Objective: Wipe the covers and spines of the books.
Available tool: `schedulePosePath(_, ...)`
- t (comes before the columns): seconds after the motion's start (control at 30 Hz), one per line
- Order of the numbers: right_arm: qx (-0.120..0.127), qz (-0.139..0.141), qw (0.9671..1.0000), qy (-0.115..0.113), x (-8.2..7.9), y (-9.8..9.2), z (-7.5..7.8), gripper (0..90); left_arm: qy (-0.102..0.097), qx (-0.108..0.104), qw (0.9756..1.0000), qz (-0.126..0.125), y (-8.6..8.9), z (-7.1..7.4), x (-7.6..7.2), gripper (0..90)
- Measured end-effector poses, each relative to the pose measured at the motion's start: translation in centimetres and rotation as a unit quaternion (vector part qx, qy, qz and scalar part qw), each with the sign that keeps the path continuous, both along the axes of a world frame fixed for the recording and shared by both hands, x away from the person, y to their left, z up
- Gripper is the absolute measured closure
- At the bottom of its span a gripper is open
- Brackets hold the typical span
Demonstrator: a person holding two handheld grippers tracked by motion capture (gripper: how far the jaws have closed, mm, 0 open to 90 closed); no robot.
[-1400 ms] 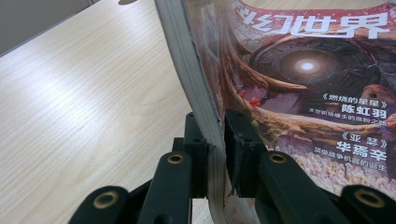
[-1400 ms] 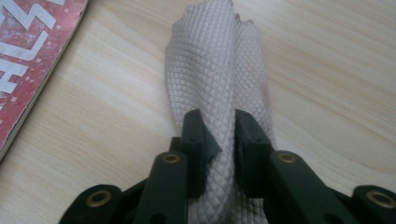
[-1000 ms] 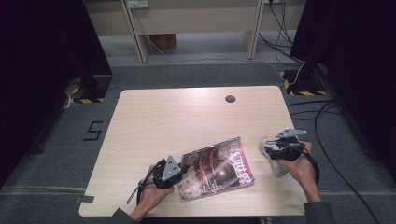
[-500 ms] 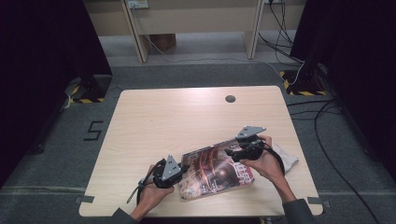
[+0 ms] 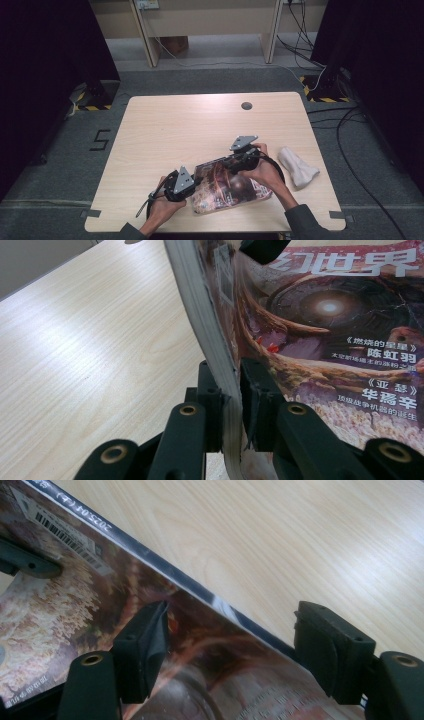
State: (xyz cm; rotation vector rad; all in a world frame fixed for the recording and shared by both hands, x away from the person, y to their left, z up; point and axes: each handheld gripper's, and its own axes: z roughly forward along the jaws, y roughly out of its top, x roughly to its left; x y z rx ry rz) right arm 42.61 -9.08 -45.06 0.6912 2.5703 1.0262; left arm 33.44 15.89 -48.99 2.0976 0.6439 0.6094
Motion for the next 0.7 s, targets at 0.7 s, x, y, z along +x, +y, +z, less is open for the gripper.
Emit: schedulePosePath(0.7,-0.054,0.098,0.9933,0.032,-0.8,-0.3,0.9,58.6,0.000,0.002,0.9998,-0.021,1.4,0.2,1.1,75.0)
